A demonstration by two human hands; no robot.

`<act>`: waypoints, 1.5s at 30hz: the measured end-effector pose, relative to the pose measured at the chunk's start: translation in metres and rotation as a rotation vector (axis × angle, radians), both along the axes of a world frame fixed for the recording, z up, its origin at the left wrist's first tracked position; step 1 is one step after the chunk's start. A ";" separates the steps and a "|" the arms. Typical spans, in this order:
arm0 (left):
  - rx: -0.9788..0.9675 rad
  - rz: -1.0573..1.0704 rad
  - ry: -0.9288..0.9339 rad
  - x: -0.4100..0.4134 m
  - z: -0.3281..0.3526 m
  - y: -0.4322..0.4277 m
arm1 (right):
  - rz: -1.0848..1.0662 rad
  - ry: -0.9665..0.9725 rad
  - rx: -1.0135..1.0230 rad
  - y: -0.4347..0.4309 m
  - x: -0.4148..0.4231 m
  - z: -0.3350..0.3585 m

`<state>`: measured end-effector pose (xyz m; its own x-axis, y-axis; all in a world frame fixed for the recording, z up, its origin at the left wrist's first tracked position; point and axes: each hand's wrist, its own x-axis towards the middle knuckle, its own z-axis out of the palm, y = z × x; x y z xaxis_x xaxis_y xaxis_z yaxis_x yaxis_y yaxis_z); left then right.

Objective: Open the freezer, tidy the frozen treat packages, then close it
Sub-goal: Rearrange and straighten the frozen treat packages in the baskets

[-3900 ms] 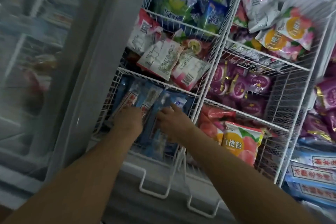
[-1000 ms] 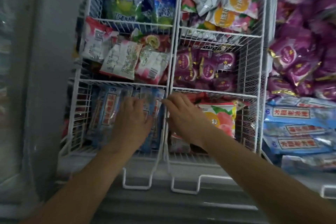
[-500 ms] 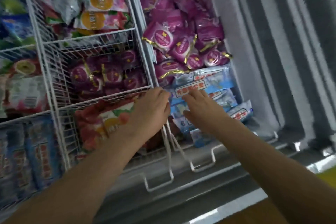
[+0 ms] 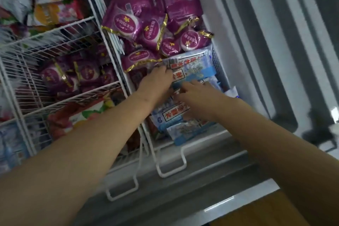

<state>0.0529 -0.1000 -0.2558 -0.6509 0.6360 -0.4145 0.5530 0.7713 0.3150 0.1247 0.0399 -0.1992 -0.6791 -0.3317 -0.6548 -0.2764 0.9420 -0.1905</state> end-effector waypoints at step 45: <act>-0.362 1.023 -0.427 0.089 -0.001 -0.489 | 0.775 0.113 -0.143 -0.466 -0.014 -0.050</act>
